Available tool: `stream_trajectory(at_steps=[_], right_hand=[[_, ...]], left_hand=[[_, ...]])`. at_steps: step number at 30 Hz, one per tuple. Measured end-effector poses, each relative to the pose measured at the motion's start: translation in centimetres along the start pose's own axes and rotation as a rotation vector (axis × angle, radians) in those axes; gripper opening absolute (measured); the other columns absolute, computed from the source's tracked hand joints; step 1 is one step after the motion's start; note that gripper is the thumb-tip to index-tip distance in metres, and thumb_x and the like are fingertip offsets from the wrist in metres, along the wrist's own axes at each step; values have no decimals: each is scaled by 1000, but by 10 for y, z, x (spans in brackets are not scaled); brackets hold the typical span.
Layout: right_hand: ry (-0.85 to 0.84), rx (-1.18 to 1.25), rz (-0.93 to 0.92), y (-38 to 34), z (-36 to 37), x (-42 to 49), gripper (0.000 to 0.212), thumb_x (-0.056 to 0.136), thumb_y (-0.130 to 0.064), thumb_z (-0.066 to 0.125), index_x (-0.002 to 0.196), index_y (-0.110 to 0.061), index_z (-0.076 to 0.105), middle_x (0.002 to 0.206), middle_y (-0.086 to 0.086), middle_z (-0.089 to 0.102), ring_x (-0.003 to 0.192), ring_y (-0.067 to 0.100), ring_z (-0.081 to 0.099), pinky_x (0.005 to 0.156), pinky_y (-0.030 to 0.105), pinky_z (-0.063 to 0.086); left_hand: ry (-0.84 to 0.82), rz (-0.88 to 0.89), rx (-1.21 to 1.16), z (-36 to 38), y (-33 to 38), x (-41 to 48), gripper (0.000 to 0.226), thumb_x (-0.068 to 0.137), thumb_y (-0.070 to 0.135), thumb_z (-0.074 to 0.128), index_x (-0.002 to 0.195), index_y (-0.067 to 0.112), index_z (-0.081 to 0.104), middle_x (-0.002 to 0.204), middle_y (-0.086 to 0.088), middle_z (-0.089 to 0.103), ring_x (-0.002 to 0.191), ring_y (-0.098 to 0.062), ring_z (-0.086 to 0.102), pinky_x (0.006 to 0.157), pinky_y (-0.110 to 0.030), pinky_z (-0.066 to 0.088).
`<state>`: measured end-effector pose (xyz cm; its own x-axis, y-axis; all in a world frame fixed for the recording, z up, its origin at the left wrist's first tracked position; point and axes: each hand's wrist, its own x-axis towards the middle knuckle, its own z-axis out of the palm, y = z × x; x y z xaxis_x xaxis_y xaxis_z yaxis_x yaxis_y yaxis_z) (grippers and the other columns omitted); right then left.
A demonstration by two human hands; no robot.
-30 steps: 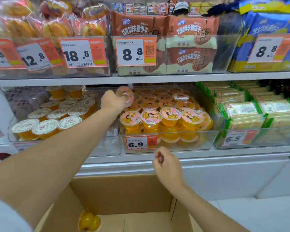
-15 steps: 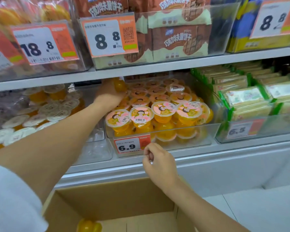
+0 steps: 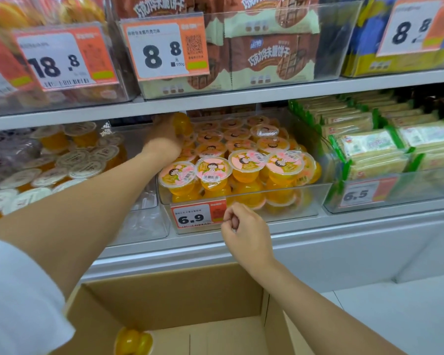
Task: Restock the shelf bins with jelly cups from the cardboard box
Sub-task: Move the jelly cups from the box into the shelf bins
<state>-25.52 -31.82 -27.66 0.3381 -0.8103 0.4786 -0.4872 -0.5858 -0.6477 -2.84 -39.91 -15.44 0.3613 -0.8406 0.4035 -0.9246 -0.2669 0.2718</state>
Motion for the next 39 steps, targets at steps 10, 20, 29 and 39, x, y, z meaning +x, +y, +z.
stream_trajectory(at_steps=[10,20,29,39], right_hand=[[11,18,52,5,-1,3,10,80,-8,56,75,-16,55,61,-14,39,60,11,40,52,23,33],[25,12,44,9,2,5,11,80,-8,56,74,-17,54,62,-13,41,59,12,42,52,24,34],[13,1,50,9,-1,6,11,82,-7,55,76,-17,54,67,-12,46,61,11,42,53,22,32],[-193,-17,110,-26,-12,-19,6,83,-16,54,86,-19,59,76,-6,58,75,17,54,65,33,45]], left_hand=[[-261,-86,78,12,-9,15,65,99,57,25,152,21,17,160,-11,17,141,-38,28,112,-49,28],[-397,14,149,15,-11,29,66,95,66,13,153,36,5,160,0,-18,149,-30,-1,120,-53,8],[-231,73,31,6,-1,6,55,101,53,23,149,28,32,160,-7,18,143,-33,25,114,-44,25],[342,-53,-263,-22,-4,-149,10,92,21,46,92,13,52,93,-5,55,87,-21,49,72,-35,41]])
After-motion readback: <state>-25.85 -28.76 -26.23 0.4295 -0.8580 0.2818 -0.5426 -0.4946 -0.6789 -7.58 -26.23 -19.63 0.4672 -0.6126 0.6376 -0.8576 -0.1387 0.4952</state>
